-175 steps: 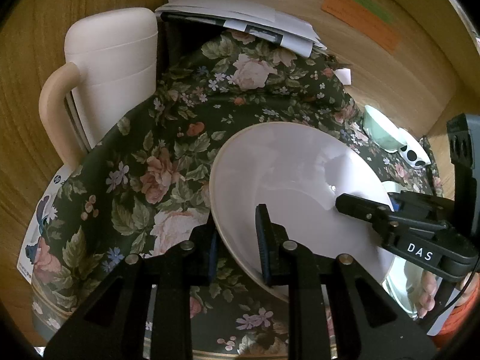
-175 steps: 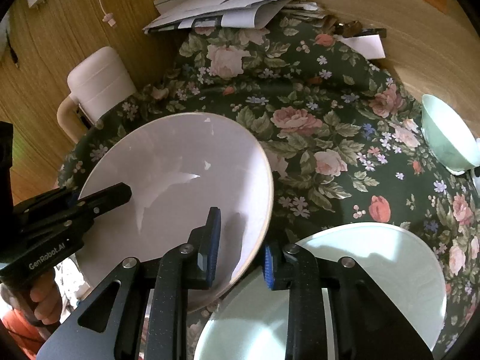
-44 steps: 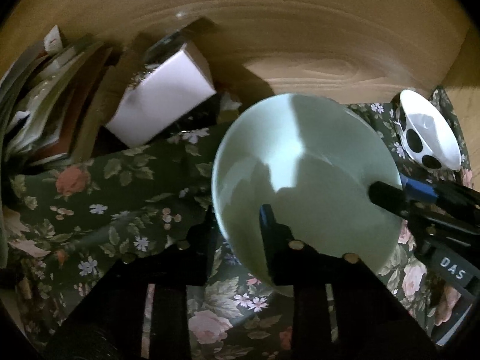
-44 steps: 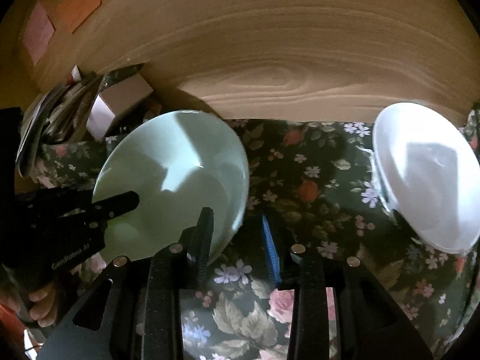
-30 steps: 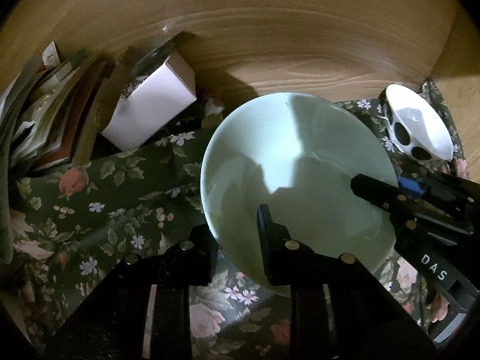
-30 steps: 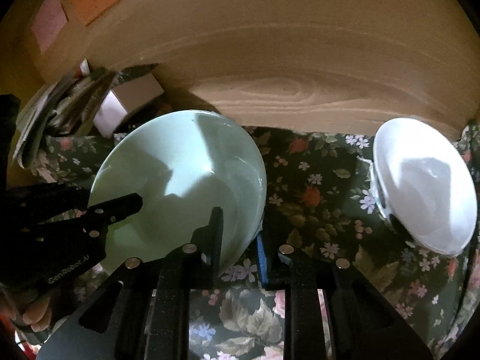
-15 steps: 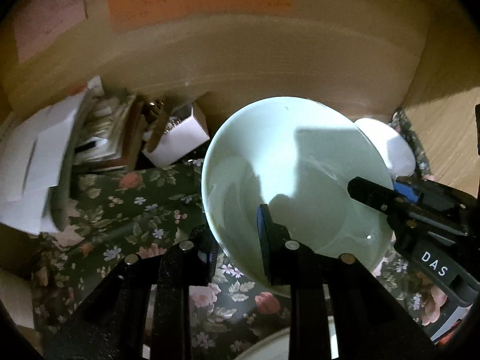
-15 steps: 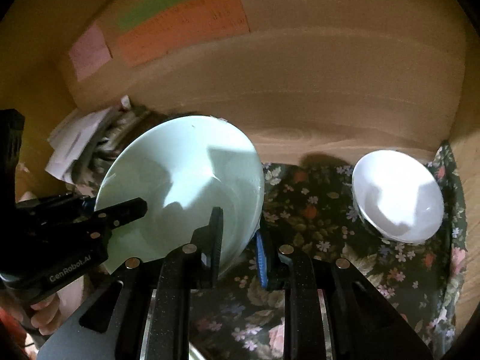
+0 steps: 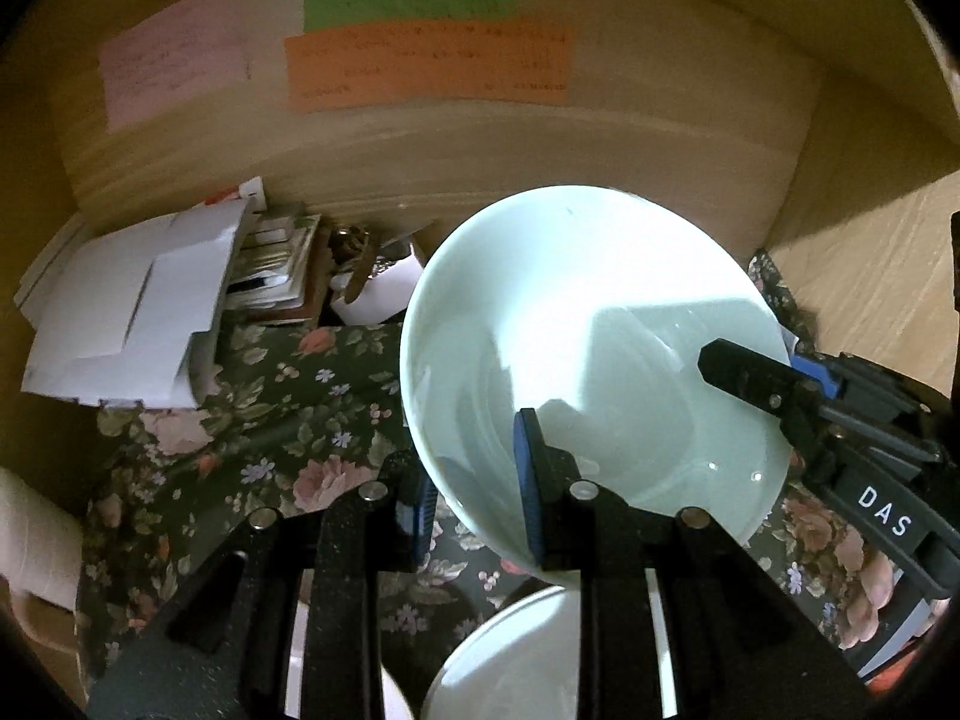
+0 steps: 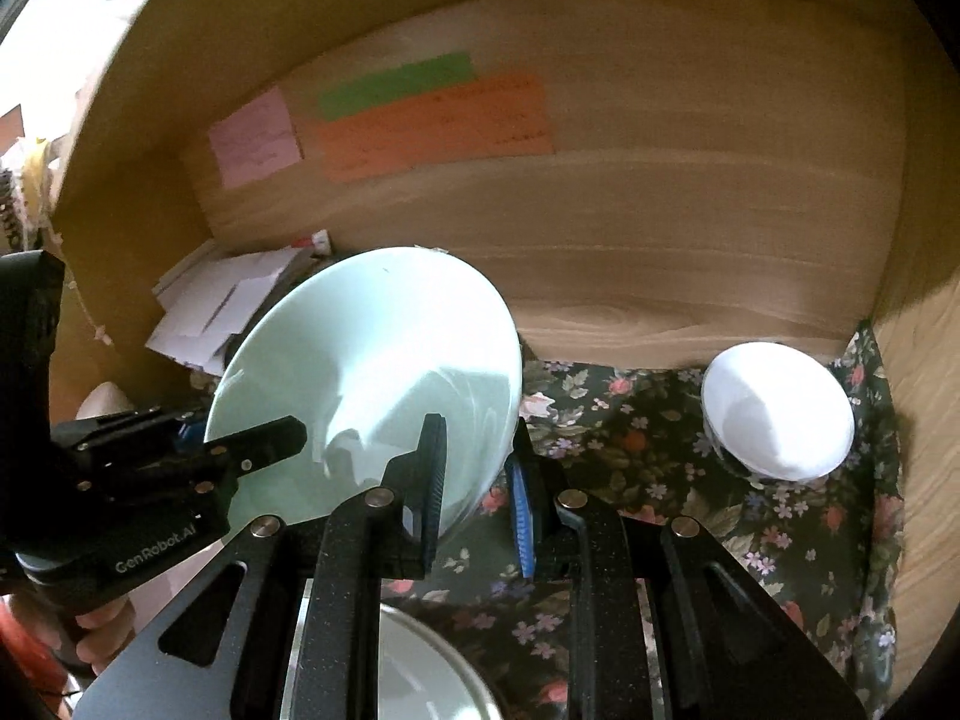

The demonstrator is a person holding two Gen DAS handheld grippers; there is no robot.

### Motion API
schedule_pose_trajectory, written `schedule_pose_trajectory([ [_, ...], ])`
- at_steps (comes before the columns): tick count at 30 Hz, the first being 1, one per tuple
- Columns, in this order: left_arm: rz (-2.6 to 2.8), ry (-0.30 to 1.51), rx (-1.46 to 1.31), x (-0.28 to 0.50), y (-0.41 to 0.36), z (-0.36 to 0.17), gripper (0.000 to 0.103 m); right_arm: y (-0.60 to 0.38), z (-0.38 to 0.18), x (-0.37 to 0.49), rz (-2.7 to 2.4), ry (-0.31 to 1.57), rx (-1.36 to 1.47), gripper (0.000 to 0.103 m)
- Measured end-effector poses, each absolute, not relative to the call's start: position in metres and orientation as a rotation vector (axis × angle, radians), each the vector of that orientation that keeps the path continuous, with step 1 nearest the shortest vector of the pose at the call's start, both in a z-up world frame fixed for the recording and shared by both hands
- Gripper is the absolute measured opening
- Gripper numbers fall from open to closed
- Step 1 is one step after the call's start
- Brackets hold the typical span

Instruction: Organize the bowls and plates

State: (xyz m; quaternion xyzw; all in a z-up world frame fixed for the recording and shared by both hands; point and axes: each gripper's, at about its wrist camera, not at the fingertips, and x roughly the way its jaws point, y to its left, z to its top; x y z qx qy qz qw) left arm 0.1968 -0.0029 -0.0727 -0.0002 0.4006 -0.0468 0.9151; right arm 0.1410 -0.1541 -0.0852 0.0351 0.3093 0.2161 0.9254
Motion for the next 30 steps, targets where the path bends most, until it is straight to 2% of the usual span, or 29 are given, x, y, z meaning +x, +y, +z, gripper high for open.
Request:
schedule_pose_trajectory([
  [30,0.046,0.779,-0.083,0.093,0.075,-0.071,0.024,-0.071,-0.095,0.087,0.623,0.630,0.010,0.018],
])
